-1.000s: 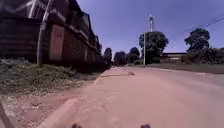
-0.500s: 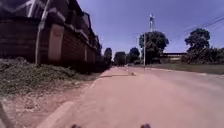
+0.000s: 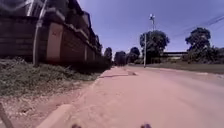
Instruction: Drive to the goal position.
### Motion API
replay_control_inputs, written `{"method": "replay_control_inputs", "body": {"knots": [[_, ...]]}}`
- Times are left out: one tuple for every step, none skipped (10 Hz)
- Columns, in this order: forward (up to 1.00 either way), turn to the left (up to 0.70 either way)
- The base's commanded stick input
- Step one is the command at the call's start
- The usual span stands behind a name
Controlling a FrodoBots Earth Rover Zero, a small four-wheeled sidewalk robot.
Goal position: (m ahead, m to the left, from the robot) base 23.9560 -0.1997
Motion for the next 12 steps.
{"method": "replay_control_inputs", "body": {"knots": [[0.3, 0.0], [0.3, 0.0], [0.3, 0.0], [0.3, 0.0], [0.3, 0.0], [0.3, 0.0], [0.3, 0.0], [0.3, 0.0], [0.3, 0.0], [0.3, 0.0], [0.3, 0.0], [0.3, 0.0]]}}
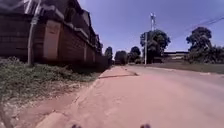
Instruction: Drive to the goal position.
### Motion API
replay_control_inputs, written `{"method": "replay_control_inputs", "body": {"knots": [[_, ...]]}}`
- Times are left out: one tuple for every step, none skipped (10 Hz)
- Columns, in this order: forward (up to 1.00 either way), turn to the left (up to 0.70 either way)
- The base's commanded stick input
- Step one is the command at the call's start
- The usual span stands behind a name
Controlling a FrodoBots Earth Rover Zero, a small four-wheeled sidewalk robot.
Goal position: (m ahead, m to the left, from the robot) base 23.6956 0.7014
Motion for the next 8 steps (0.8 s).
{"method": "replay_control_inputs", "body": {"knots": [[0.3, 0.0], [0.3, 0.0], [0.3, 0.0], [0.3, 0.0], [0.3, 0.0], [0.3, 0.0], [0.3, 0.0], [0.3, 0.0]]}}
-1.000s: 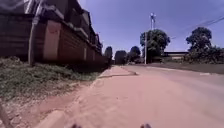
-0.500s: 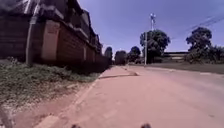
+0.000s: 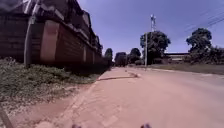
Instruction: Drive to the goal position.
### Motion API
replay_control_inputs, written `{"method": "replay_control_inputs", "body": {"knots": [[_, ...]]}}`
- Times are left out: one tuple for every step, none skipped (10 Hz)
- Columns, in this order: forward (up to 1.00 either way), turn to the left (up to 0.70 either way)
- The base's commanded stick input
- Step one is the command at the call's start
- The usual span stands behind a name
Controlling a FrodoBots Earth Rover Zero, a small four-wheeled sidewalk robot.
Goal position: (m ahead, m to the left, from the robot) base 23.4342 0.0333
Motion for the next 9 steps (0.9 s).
{"method": "replay_control_inputs", "body": {"knots": [[0.3, 0.0], [0.3, 0.0], [0.3, 0.0], [0.3, 0.0], [0.3, 0.0], [0.3, 0.0], [0.3, 0.0], [0.3, 0.0], [0.3, 0.0]]}}
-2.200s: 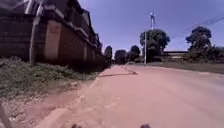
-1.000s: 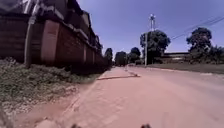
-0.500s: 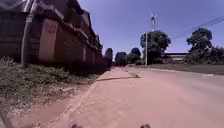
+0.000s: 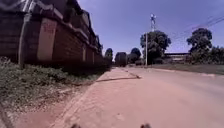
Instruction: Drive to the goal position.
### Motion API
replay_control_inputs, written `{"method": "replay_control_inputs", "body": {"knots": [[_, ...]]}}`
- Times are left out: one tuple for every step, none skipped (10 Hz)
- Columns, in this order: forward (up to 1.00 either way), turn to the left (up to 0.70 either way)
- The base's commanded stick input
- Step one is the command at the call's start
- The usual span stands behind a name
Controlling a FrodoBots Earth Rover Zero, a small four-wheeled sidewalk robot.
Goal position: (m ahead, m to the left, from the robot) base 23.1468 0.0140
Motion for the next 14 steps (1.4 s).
{"method": "replay_control_inputs", "body": {"knots": [[0.3, 0.0], [0.3, 0.0], [0.3, 0.0], [0.3, 0.0], [0.3, 0.0], [0.3, 0.0], [0.3, 0.0], [0.3, 0.0], [0.3, 0.0], [0.3, 0.0], [0.3, 0.0], [0.3, 0.0], [0.3, 0.0], [0.3, 0.0]]}}
